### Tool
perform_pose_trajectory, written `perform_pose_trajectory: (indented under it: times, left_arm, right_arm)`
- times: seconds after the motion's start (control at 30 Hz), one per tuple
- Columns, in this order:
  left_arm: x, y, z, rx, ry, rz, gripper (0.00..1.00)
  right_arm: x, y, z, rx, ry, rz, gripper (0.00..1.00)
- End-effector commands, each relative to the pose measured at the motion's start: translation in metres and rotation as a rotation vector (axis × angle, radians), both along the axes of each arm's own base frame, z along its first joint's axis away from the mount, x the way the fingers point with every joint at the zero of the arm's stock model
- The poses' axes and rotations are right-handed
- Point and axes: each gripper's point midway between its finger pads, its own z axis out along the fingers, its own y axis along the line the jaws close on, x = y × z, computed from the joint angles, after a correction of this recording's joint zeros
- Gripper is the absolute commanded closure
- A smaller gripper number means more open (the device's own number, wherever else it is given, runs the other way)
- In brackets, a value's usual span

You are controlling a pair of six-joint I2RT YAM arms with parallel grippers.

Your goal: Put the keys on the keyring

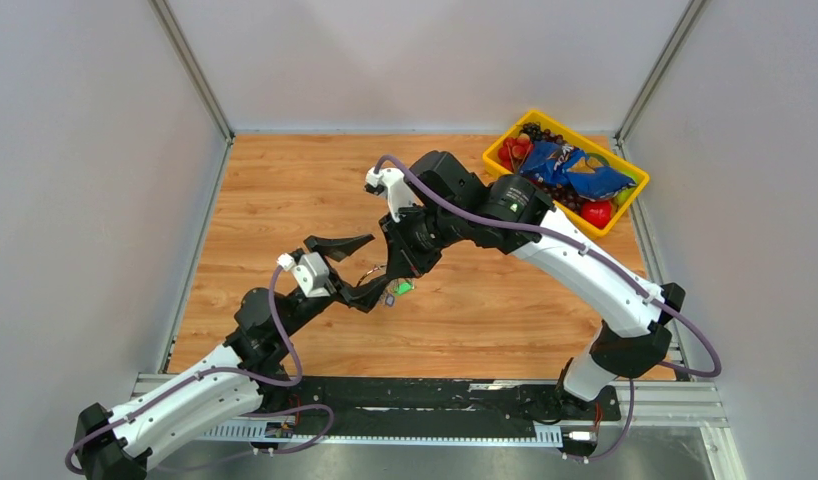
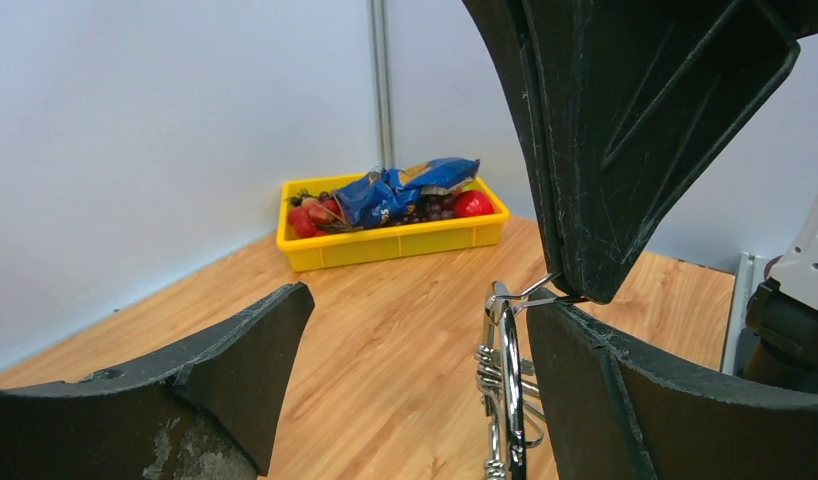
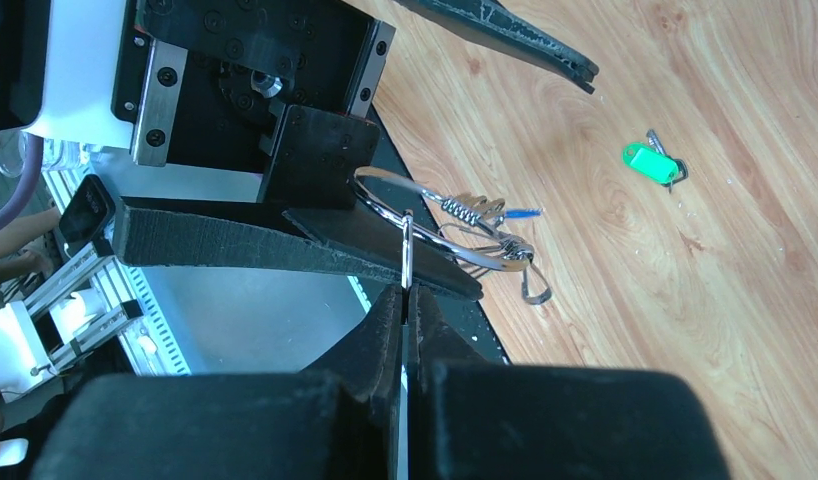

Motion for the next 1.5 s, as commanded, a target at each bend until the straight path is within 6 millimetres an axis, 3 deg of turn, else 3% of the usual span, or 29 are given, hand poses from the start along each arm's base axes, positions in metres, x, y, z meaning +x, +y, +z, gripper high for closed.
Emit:
perform_pose_trajectory:
  times: [0.0,0.23,0.4,0.63,0.77,0.9,0.93,1.1,1.17,1.23,1.47]
  left_arm:
    - [-0.004,0.002,0.013,-0.023,-0.074,-0.003,0.11]
    - [-0.008,0.002,0.017,-0.033,-0.114,-0.017,0.22]
    - [-0.014,0.001,0.020,-0.040,-0.146,-0.042,0.42]
    - [-0.028,0.001,0.030,-0.066,-0.195,-0.093,0.60]
    - [-0.036,0.002,0.034,-0.084,-0.210,-0.123,0.76]
    - [-0.039,0.002,0.034,-0.080,-0.211,-0.133,0.98]
    - [-0.039,0.002,0.034,-0.080,-0.211,-0.136,0.99]
    - [-0.041,-0.001,0.034,-0.053,-0.201,-0.153,0.99]
    - [-0.042,-0.001,0.035,-0.057,-0.194,-0.154,1.00]
    - [-0.042,0.001,0.038,-0.069,-0.186,-0.150,1.00]
    - [-0.034,0.008,0.045,-0.109,-0.104,-0.111,0.99]
  right_arm:
    - [-0.006,0.004,0.014,0.028,0.010,-0.006,1.00]
    - [-0.008,0.006,0.016,0.027,0.024,-0.006,1.00]
    - [-0.009,0.007,0.016,0.026,0.032,-0.009,1.00]
    - [-0.009,0.009,0.015,0.027,0.043,-0.007,1.00]
    - [-0.009,0.011,0.014,0.022,0.049,-0.011,1.00]
    - [-0.007,0.013,0.017,0.031,0.052,-0.019,1.00]
    - [-0.007,0.014,0.019,0.036,0.051,-0.024,1.00]
    - [0.000,0.014,0.036,0.087,0.004,-0.053,0.76]
    - [0.001,0.017,0.044,0.126,-0.019,-0.051,0.52]
    - [0.002,0.018,0.048,0.153,-0.043,-0.044,0.38]
    - [0.018,0.006,0.066,0.275,-0.210,-0.109,0.28]
